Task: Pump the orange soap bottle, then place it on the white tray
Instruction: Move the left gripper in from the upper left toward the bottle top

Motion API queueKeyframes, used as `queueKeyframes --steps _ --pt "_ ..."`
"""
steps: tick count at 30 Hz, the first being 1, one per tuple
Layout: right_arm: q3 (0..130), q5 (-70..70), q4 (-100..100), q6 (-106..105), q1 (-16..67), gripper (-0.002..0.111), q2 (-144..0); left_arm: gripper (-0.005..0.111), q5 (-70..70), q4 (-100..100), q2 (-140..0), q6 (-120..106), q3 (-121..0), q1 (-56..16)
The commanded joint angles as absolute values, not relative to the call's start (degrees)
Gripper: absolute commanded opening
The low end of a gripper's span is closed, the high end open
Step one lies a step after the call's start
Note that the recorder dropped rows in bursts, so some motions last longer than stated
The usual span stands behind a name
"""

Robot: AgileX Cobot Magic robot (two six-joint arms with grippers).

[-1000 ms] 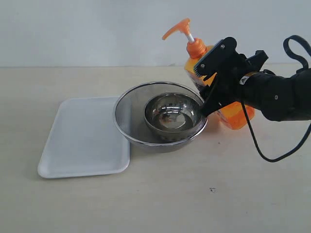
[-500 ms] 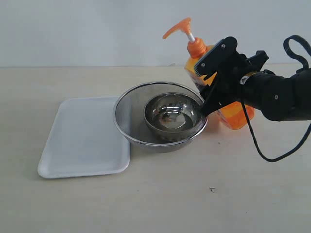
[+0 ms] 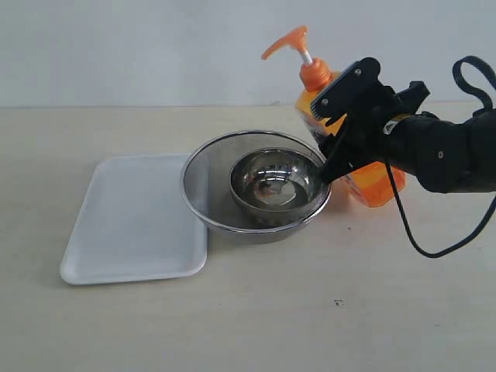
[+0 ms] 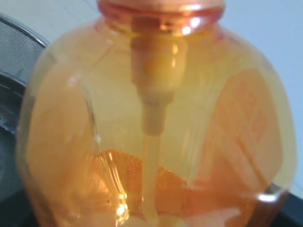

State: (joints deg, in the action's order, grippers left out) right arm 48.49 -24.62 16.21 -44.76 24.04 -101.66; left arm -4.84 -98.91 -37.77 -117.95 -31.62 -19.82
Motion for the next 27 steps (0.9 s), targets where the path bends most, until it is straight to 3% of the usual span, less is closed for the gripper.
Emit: queueKeyframes --steps 1,27 --pt "49.1 -27.85 16.1 -44.85 24.01 0.0 -101.34 0.005 -4.78 -99.95 -40.9 -119.15 -34.54 -20.06" --pt "49.1 -28.02 16.1 -44.85 24.01 0.0 -101.34 0.005 -15.11 -99.95 -75.37 -117.99 -57.9 -20.06"
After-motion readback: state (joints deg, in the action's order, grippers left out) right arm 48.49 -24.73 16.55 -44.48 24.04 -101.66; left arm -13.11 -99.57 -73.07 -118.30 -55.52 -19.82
